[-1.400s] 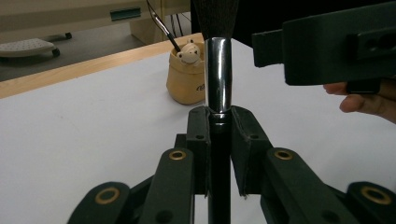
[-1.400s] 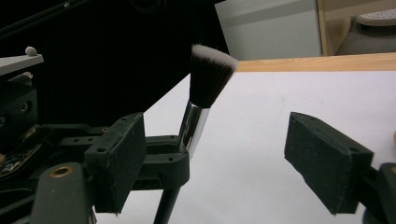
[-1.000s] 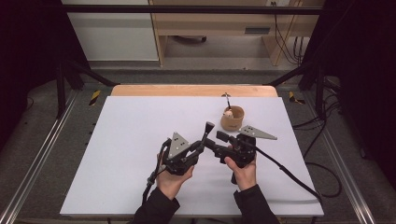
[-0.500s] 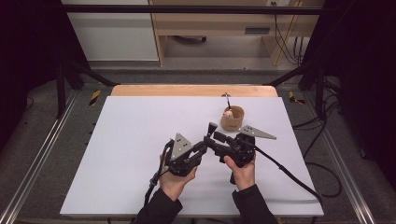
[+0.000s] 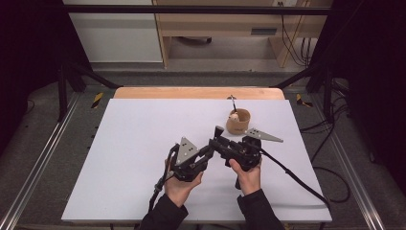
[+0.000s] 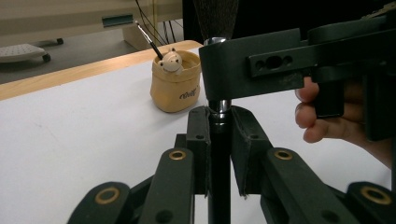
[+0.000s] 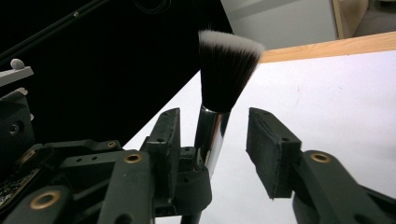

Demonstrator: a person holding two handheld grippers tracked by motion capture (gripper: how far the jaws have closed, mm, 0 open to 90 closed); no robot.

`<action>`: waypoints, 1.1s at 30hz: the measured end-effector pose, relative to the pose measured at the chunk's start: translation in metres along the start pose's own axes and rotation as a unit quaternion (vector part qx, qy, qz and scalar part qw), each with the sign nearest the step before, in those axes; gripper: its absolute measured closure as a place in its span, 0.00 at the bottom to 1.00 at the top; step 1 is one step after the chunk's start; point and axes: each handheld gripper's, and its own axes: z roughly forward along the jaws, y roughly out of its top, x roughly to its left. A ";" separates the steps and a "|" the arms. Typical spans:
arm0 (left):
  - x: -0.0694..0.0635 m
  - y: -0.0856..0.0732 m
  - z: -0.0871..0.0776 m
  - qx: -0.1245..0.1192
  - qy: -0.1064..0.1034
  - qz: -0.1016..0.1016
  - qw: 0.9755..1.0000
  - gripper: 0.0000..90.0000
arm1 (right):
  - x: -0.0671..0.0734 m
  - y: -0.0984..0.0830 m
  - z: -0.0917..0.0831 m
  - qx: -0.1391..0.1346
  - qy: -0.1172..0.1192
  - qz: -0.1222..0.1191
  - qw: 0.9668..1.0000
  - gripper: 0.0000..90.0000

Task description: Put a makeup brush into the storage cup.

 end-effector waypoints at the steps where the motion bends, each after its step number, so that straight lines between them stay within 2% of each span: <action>1: 0.000 0.000 0.000 0.000 0.000 0.000 1.000 0.87 | 0.000 0.000 0.000 0.000 0.000 0.000 1.000 0.64; 17: -0.003 0.001 0.001 -0.003 0.001 -0.002 1.000 0.87 | 0.000 0.001 0.000 0.004 0.011 0.015 1.000 0.79; 33: -0.003 0.001 -0.001 -0.004 0.002 -0.001 1.000 0.87 | 0.000 0.001 0.000 0.002 0.022 0.023 0.999 0.85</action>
